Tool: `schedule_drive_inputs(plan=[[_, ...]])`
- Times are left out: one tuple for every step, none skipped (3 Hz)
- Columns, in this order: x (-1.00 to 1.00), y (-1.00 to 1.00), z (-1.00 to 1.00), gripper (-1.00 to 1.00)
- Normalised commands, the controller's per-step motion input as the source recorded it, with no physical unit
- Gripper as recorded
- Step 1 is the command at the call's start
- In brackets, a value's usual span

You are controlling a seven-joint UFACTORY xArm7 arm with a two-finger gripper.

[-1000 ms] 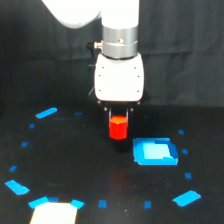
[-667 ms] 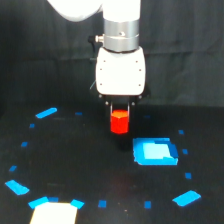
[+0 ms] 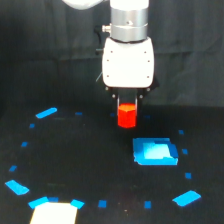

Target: Pick up the red object from the table

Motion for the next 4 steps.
schedule_drive_inputs(plan=[[0.34, 0.28, 0.99, -1.0], [0.63, 0.1, 0.96, -0.74], [-0.43, -0.2, 0.13, -0.92], [-0.17, -0.15, -0.13, -1.0]])
